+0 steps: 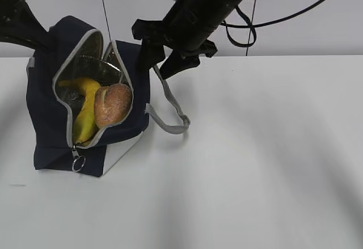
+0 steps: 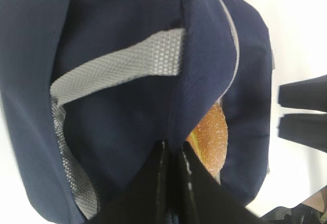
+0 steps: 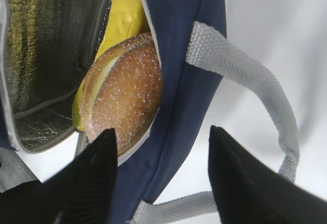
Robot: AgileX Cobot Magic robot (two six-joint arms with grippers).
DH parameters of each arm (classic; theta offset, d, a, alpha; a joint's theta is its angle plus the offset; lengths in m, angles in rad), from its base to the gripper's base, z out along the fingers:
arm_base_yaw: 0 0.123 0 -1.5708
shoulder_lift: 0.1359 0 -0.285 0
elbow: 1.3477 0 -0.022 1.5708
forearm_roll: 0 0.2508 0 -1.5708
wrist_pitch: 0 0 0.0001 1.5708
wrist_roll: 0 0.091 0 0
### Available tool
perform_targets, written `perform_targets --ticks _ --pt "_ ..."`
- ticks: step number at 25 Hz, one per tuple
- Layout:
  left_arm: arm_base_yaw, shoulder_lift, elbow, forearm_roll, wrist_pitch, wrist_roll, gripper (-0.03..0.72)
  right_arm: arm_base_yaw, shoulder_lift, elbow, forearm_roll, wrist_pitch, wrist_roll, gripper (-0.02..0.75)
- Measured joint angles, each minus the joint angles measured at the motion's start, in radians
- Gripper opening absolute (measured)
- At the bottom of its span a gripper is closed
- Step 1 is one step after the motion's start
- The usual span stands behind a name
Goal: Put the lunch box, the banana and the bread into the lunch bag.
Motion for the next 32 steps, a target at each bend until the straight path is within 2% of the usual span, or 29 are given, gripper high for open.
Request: perform_targets --ticks 8,17,26,32 --pt "0.0 0.0 0.0 0.0 0.0 0.0 -0.013 -0.004 0.069 0.002 0.071 -0.053 -0.024 0.384" --pt "0.0 0.0 0.0 0.002 0.0 0.0 -0.013 0.045 0.088 0.004 0.102 -0.082 -0.07 0.024" --pt "0.0 0.0 0.0 -0.012 0.0 0.0 -0.013 0.038 0.043 0.002 0.096 -0.067 -0.098 0.006" --pt "0.0 -0.002 0.0 -0.102 0.001 0.002 -0.013 -0.004 -0.025 0.002 0.029 0.041 -0.098 0.006"
